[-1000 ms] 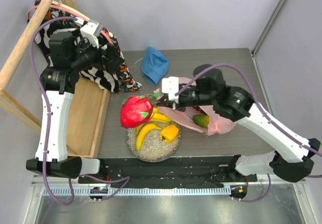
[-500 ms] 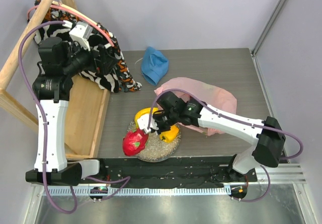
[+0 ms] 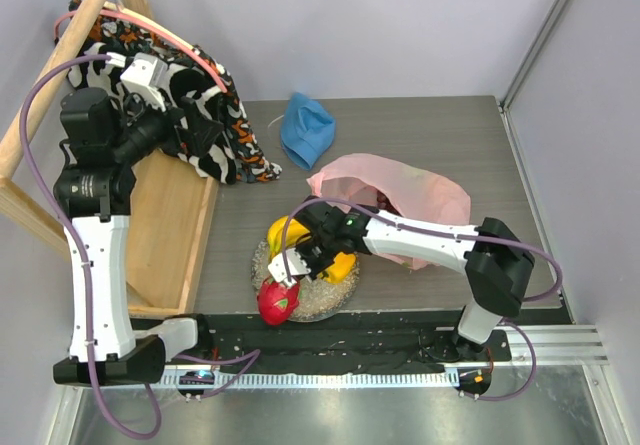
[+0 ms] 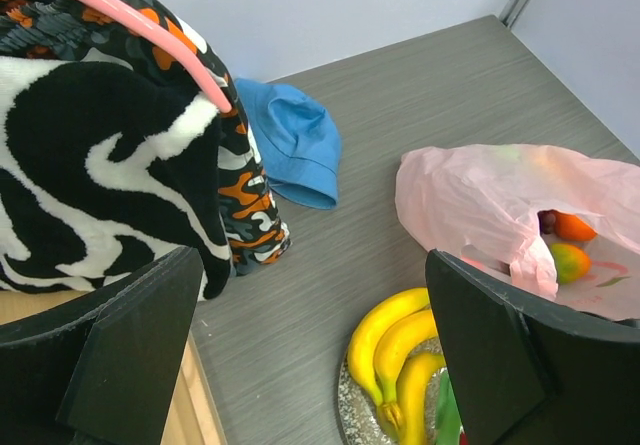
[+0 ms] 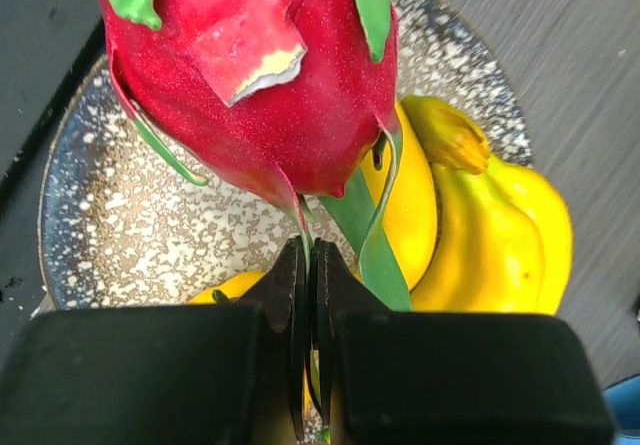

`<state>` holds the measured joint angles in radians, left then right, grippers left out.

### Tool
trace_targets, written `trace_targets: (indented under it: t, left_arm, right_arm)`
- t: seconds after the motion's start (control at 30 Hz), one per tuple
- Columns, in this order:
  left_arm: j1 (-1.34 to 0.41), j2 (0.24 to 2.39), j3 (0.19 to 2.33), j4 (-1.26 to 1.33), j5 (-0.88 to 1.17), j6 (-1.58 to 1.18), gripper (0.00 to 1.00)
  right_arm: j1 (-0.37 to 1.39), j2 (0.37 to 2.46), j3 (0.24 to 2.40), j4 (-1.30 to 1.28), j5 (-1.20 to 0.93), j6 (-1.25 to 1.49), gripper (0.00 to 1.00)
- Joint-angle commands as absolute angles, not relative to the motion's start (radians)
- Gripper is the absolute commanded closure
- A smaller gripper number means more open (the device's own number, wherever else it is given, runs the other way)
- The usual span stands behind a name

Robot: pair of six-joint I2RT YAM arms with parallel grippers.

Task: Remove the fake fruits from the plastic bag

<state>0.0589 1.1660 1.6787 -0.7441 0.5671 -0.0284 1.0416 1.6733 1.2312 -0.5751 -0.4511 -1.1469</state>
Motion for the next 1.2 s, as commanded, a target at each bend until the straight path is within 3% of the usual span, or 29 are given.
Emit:
trace_targets:
  t: [0.0, 0.63, 0.87, 1.17]
  left_arm:
    - [0.074, 1.144, 1.678, -0.699, 0.592, -0.051, 0.0]
    - [0.078, 1.18, 1.669, -0.689, 0.617, -0.075, 0.0]
    - [0.08, 1.157, 1.687, -0.695, 0.635, -0.098, 0.0]
    - [0.087, 1.169, 1.687, -0.687, 0.647, -0.107, 0.0]
  right_arm:
    - [1.049, 1.71, 1.282, -0.549, -0.427, -1.174, 0.99]
    - [1.013, 1.845, 1.433, -0.598, -0.328, -0.968, 0.99]
    - [1.012, 1.733, 1.339, -0.611, -0.35, -0.882, 0.99]
    - [1.011, 1.772, 1.286, -0.439, -0.241, -0.612, 0.99]
